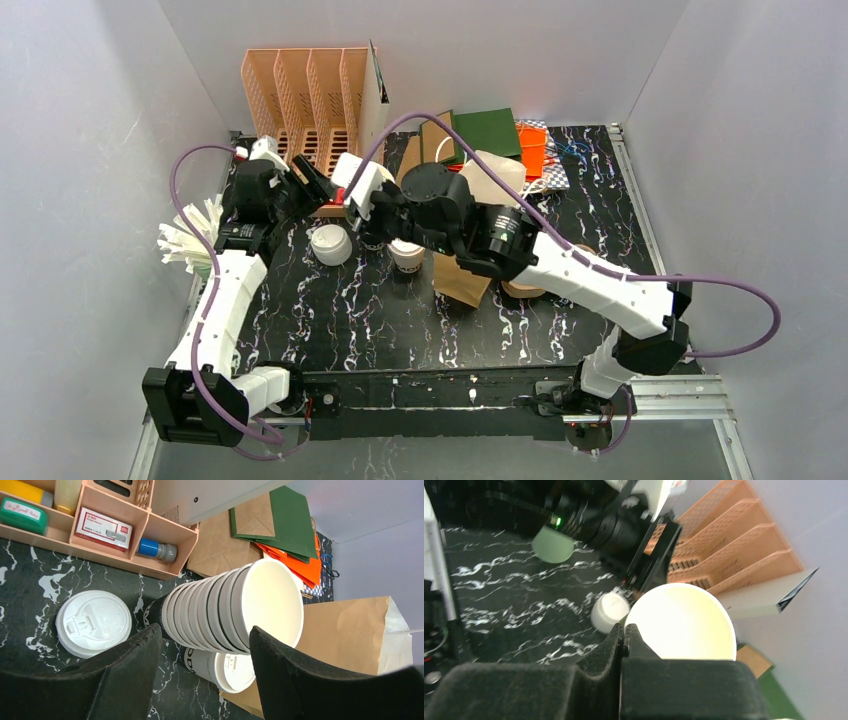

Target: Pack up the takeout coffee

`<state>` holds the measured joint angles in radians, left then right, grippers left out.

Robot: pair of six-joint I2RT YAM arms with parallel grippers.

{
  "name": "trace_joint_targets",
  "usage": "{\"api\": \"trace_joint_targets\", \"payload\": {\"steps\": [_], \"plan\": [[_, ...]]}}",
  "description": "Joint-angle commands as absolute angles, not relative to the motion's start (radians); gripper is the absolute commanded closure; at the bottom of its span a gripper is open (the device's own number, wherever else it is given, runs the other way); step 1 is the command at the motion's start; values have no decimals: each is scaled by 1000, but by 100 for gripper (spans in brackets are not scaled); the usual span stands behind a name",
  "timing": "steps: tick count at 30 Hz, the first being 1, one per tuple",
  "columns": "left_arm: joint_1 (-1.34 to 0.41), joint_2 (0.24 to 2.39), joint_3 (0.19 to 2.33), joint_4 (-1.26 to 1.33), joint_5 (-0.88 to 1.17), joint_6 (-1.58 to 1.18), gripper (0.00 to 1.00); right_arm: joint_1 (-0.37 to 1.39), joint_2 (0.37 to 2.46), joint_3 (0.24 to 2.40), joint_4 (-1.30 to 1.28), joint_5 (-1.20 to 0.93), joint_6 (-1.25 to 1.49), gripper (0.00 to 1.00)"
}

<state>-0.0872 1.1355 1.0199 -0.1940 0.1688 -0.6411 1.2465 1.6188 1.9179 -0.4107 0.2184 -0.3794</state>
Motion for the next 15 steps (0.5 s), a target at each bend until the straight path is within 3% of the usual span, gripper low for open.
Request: {"api": "trace_joint_targets", "payload": {"steps": [1,9,15], "plan": [[-87,1080,1107,-311,122,-568,37,1264,1547,1801,-427,240,-230,99],[-87,1001,1144,-441,16,-506,35,1278,1429,1418,-297,248,-34,99],[-87,941,1086,-474,-100,-515,33,1296,1422,1245,-168,283,-8,99]]}}
